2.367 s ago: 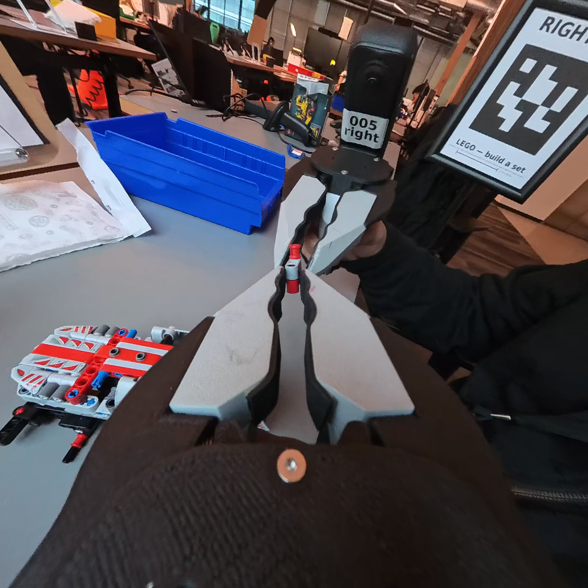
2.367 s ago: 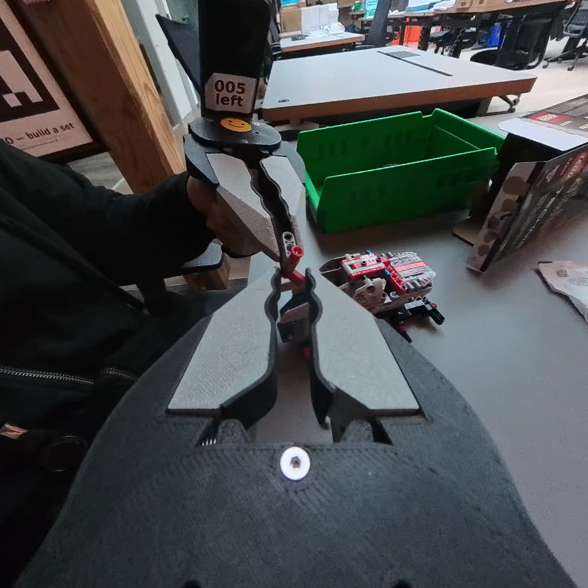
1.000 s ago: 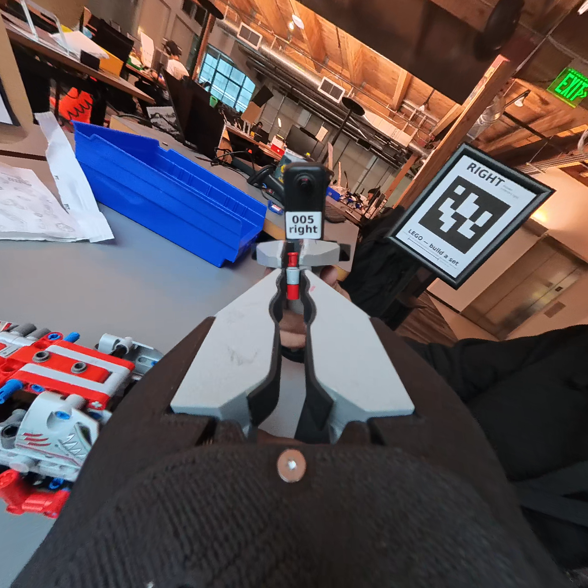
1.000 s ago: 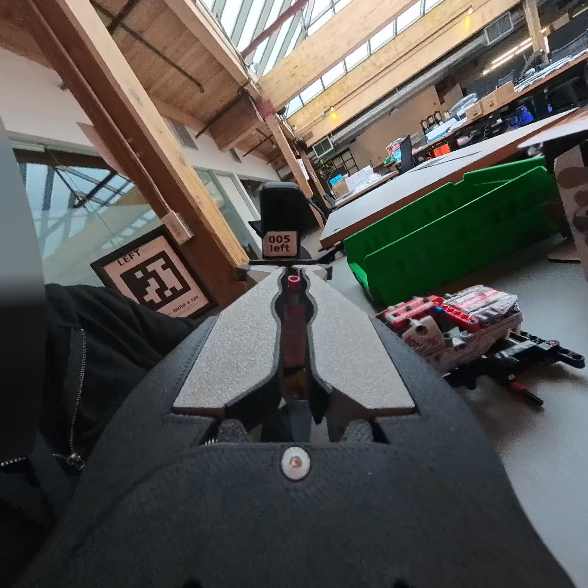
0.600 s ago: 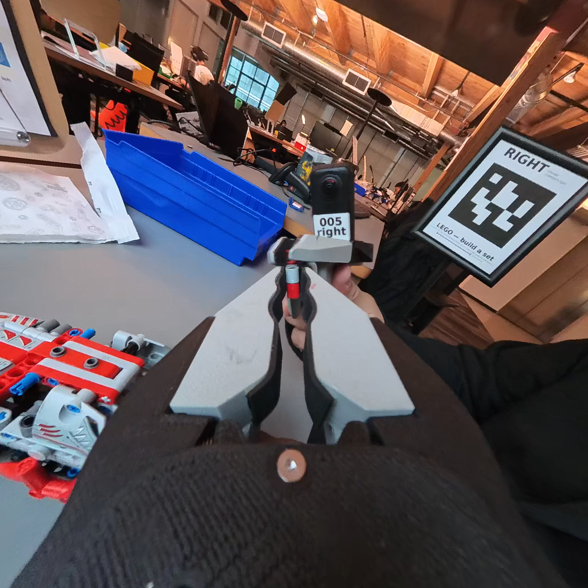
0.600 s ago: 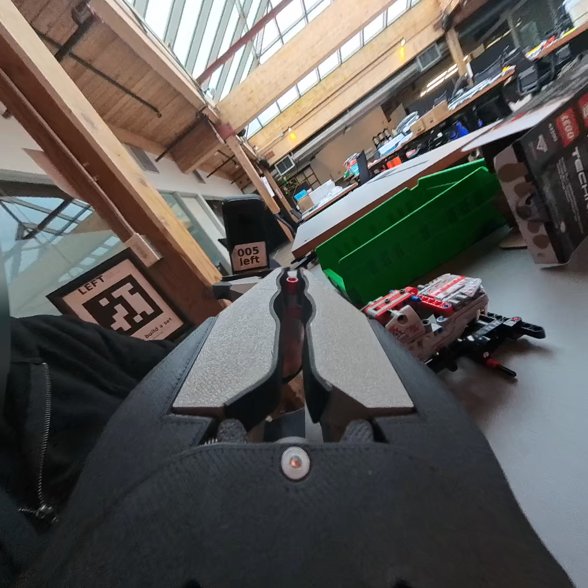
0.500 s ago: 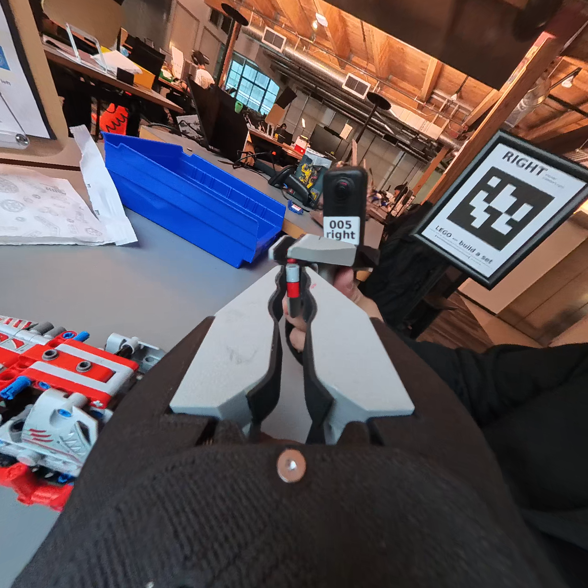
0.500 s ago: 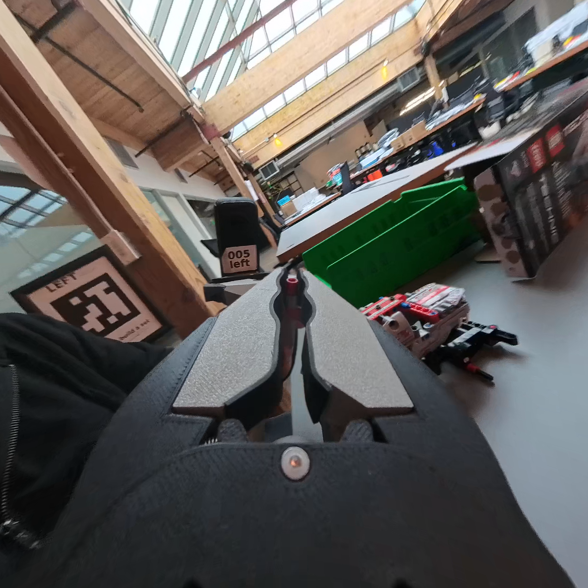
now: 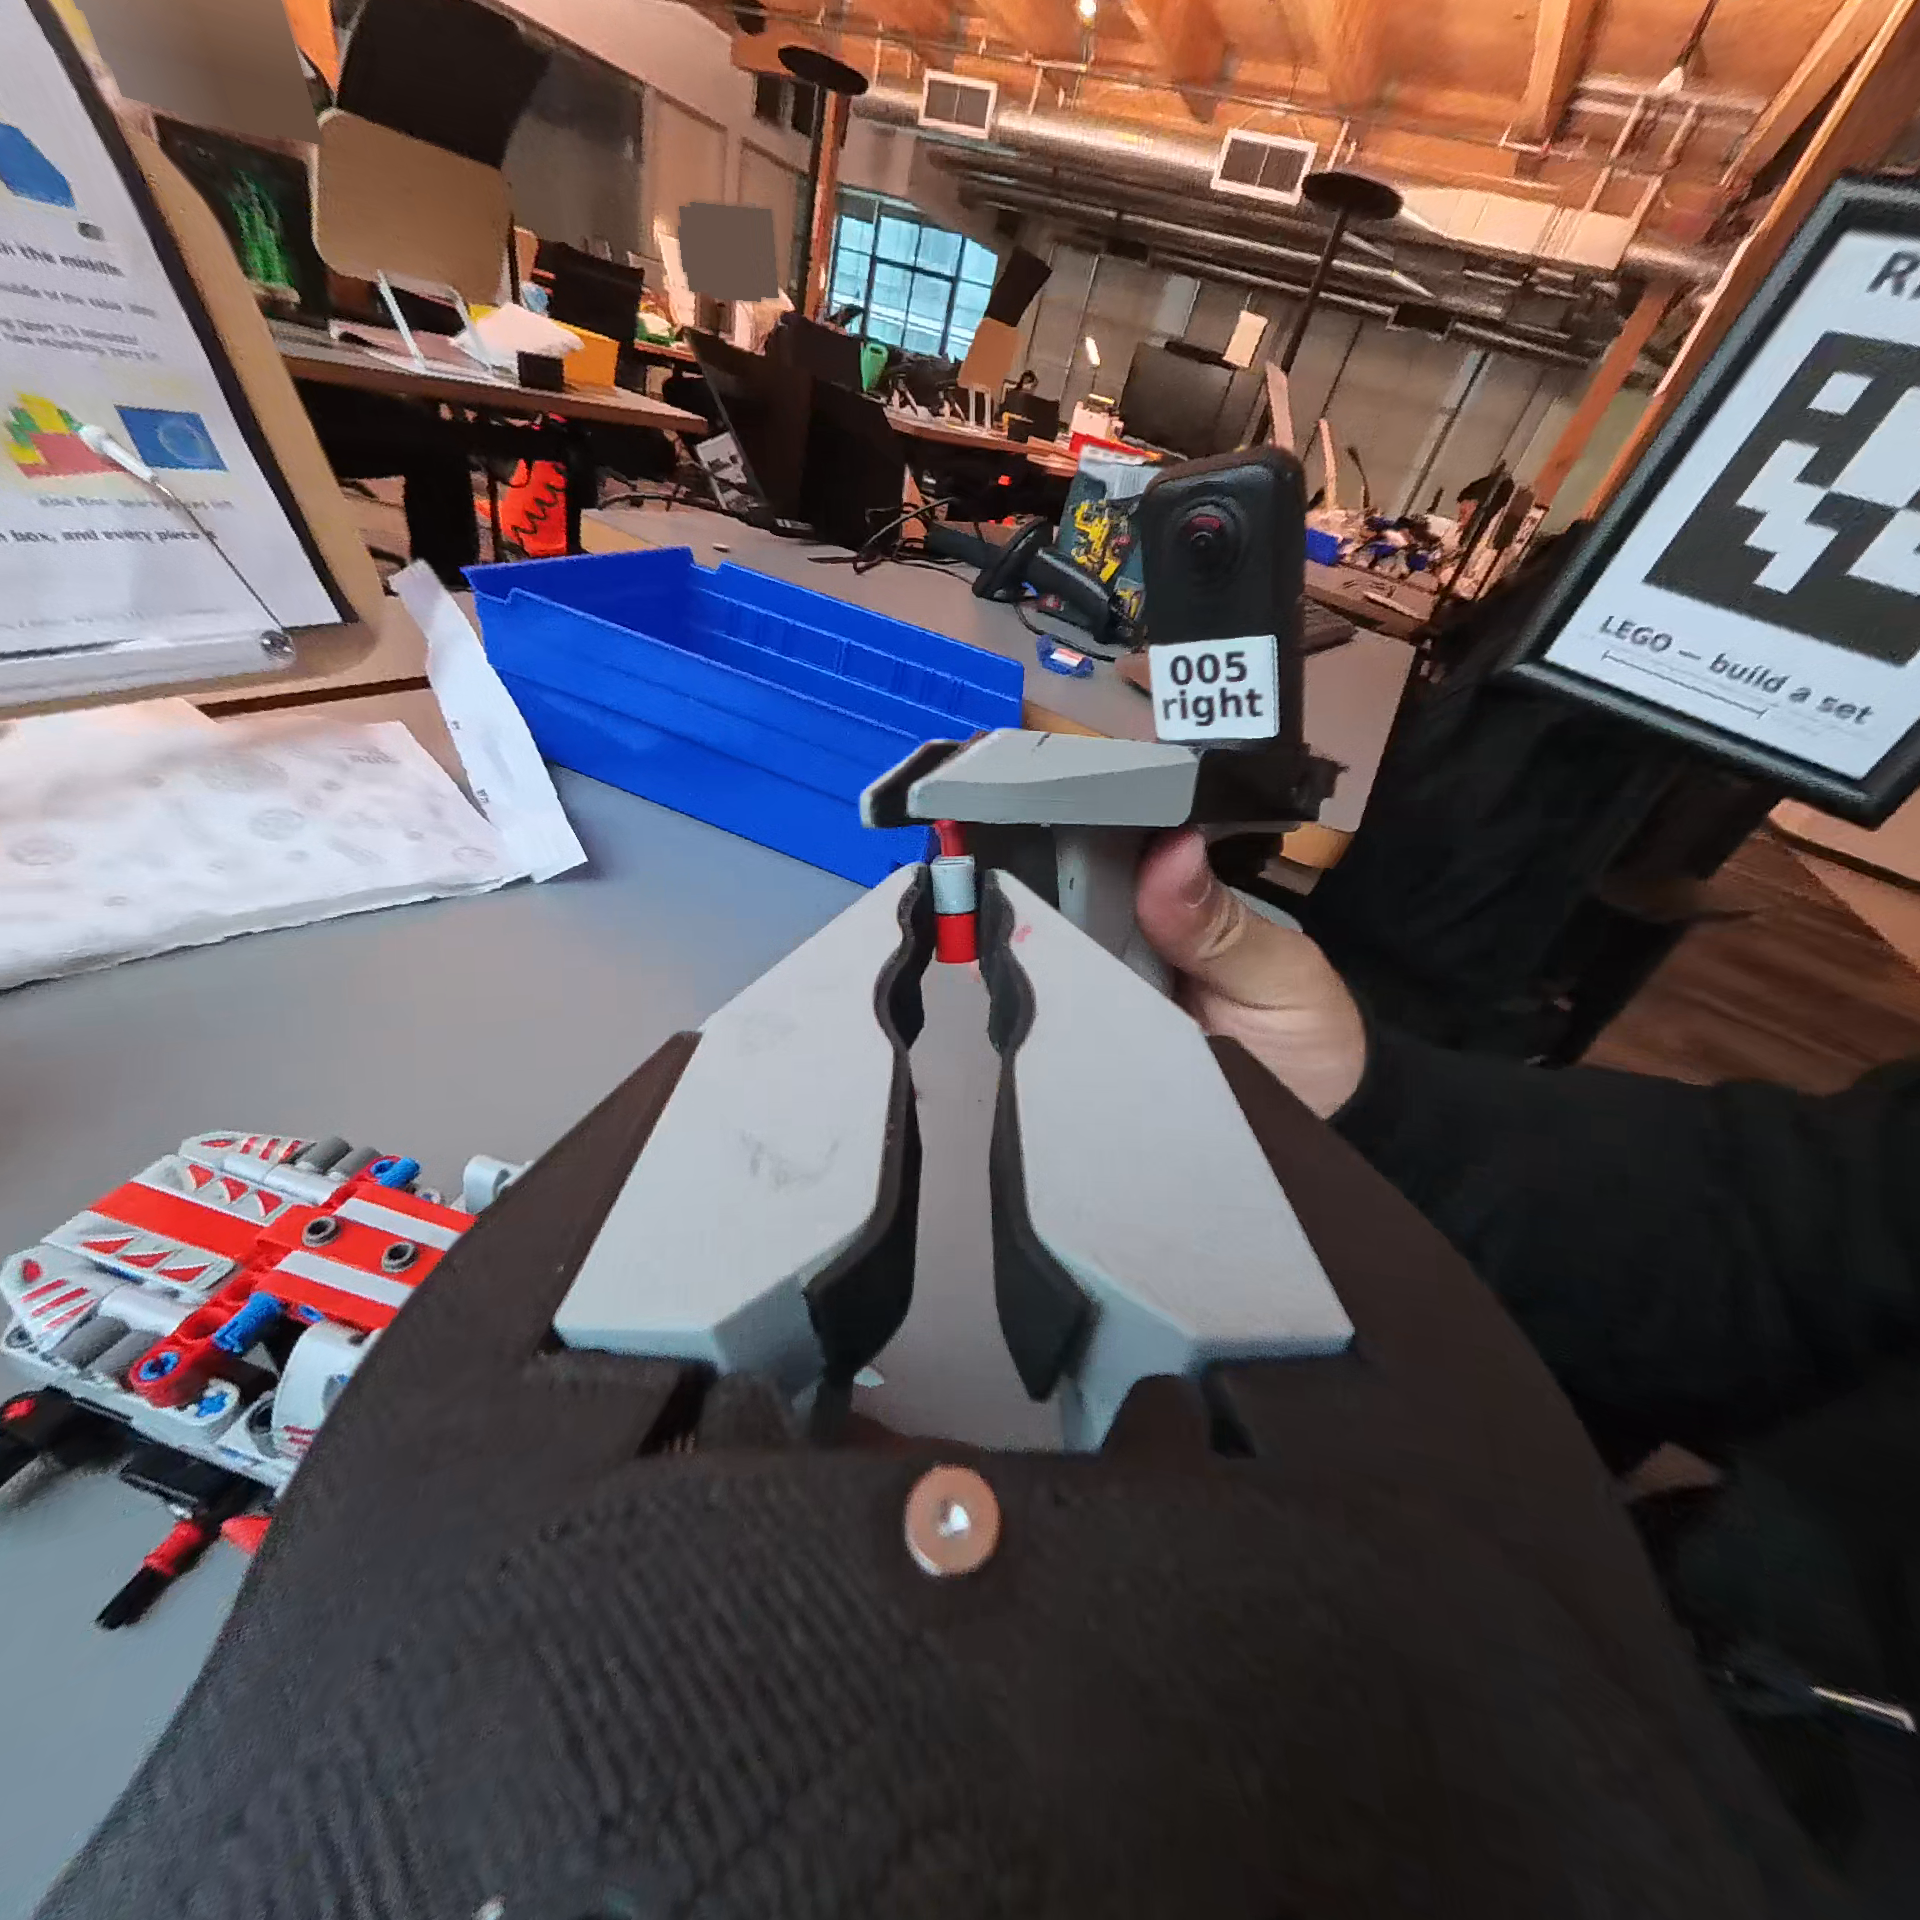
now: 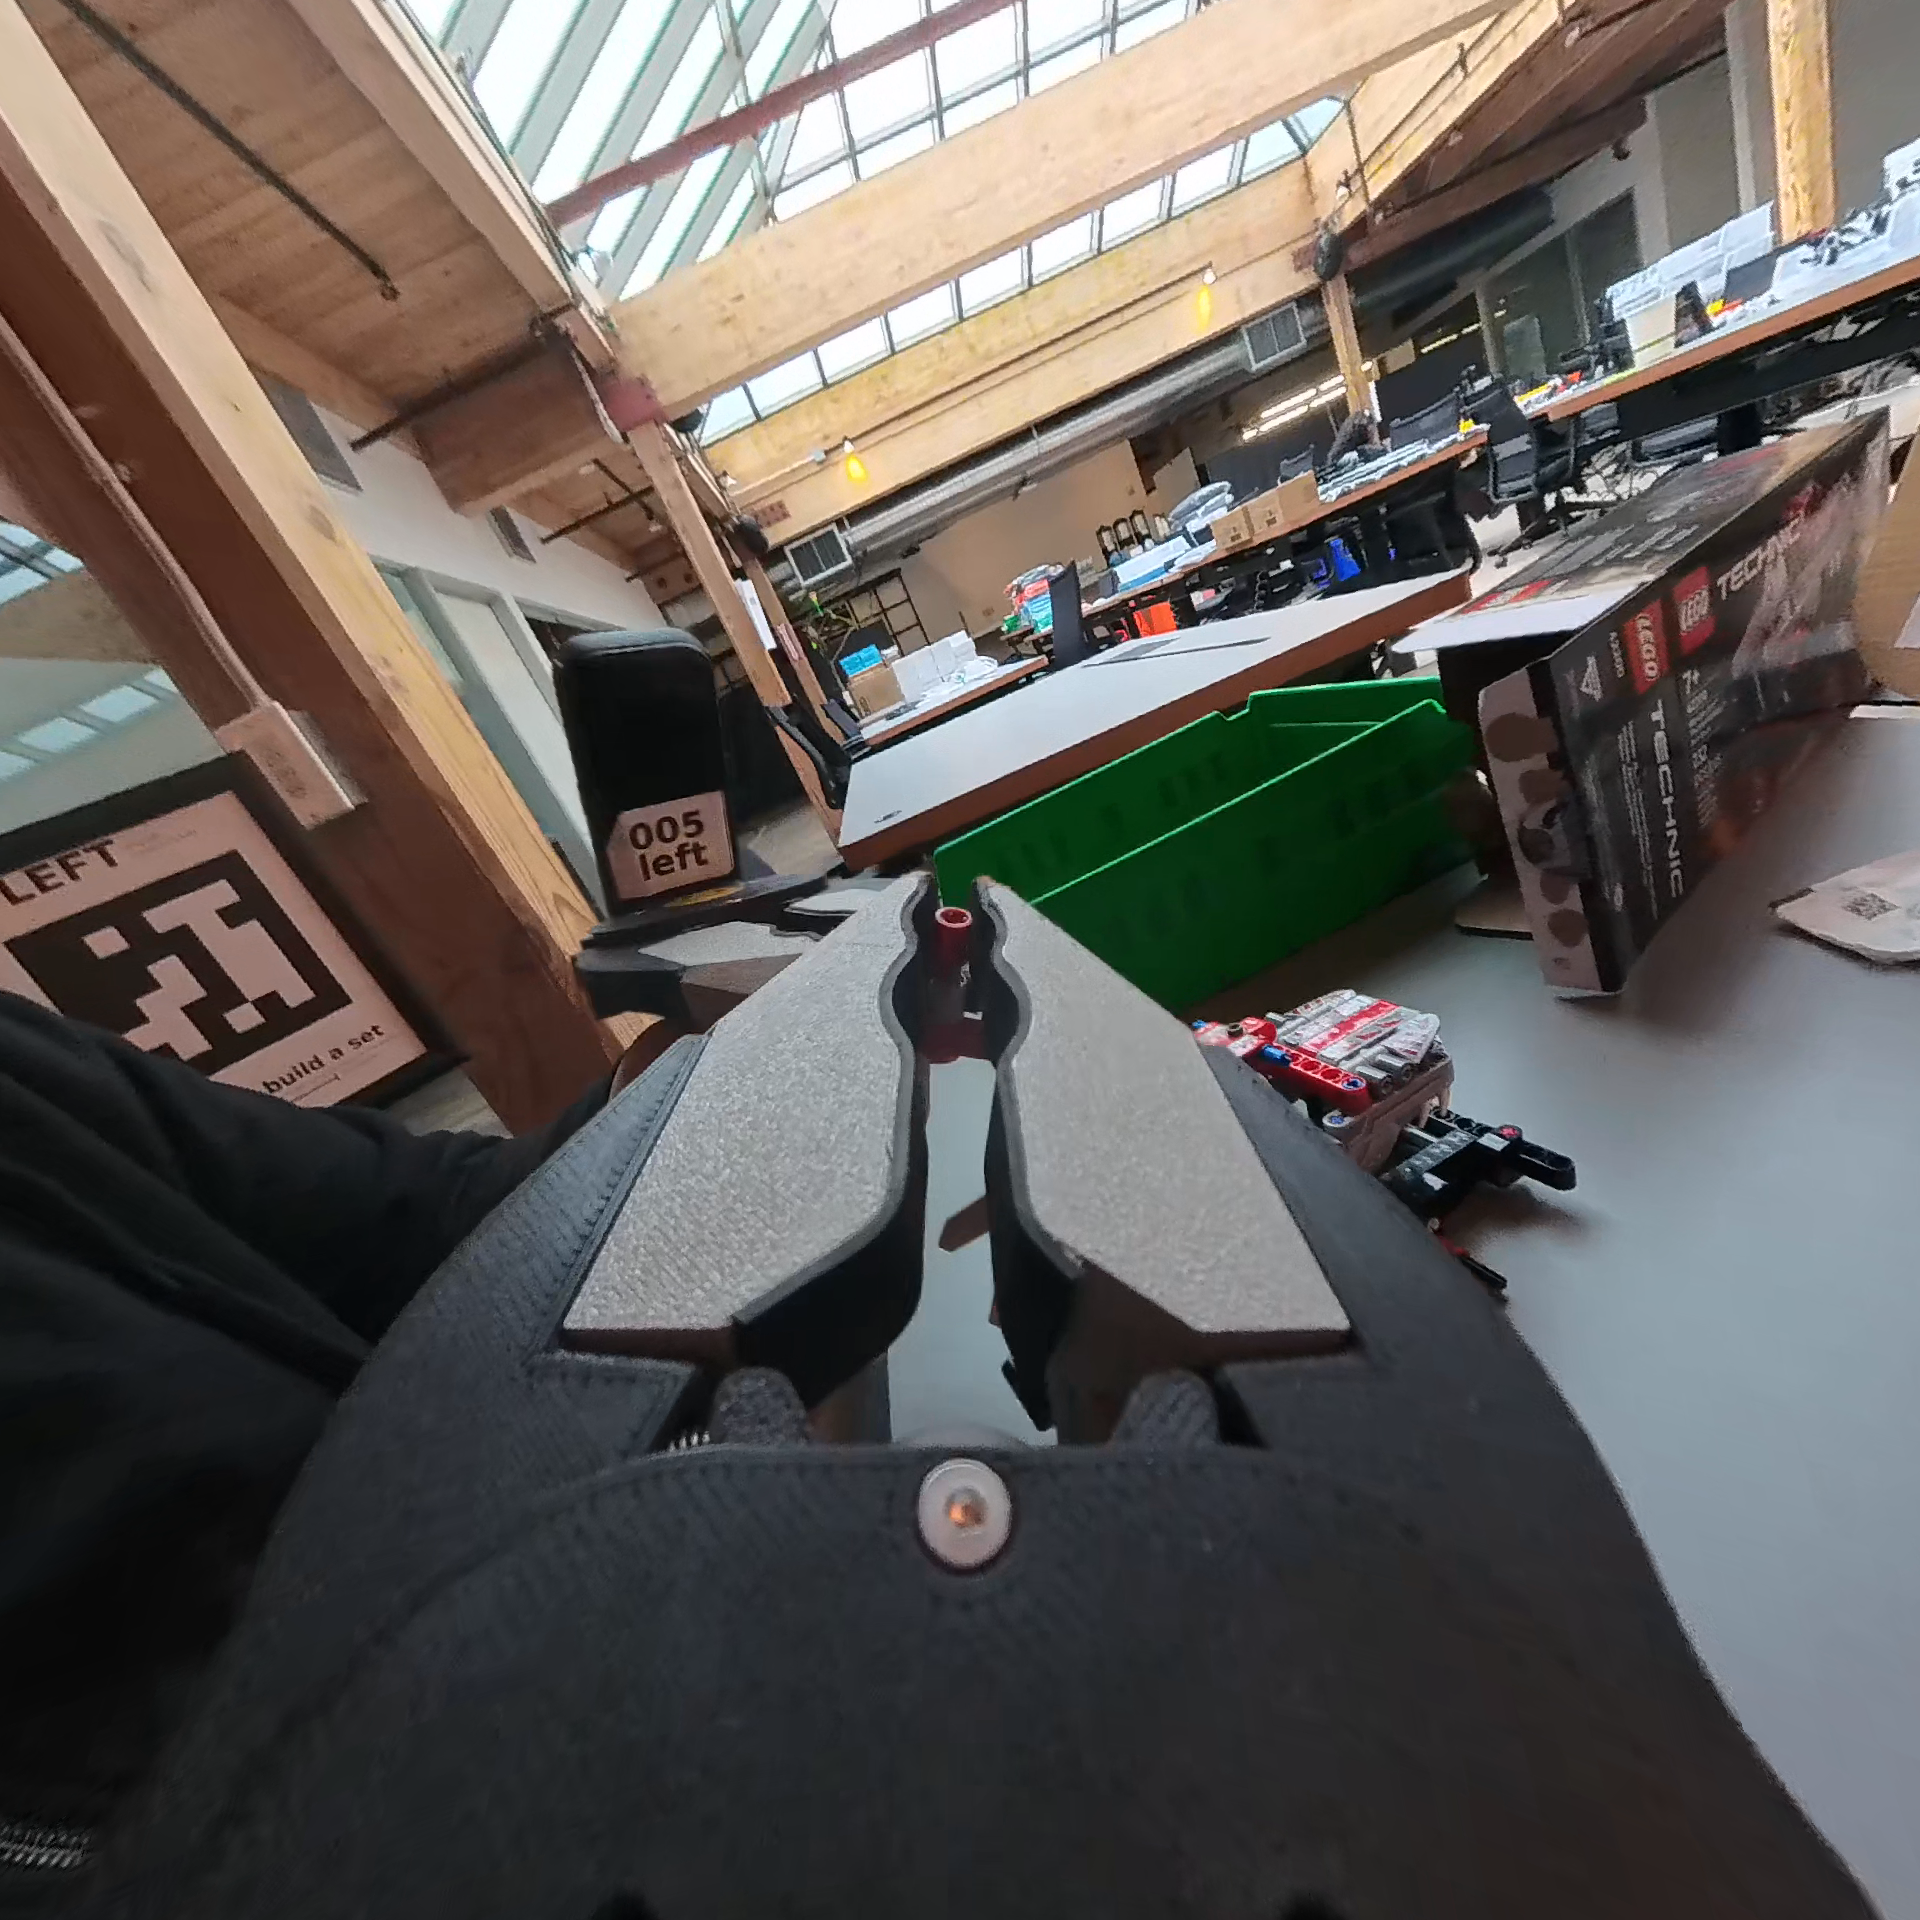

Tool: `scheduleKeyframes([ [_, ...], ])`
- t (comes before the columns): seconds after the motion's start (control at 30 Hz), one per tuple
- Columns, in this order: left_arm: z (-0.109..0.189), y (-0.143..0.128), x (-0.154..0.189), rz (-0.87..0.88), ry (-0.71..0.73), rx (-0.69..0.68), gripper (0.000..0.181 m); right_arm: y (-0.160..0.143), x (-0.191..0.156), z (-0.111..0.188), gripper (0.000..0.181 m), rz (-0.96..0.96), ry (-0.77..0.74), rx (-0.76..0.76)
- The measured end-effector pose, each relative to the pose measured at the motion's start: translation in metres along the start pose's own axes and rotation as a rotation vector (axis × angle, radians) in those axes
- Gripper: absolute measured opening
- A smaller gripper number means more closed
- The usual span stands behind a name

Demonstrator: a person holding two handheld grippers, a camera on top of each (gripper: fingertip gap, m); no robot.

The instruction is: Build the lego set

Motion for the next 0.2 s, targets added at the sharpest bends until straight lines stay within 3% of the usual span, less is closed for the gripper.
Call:
scheduleKeyframes([
  [0.2,-0.0009,-0.0042,0.0005,0.138,-0.154,-0.027,0.006,0.0046,-0.0042,0.0032,0.003,0.051,-0.028,0.006],
])
Point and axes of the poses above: each gripper's, where its closed fingertips meet, z back along the fingers, y out of its top, x = y × z across the jaws, the point moved 6 cm from there along z, back along the fingers, and after that the axes turned 15 degrees about -x, right-handed, at the moved point
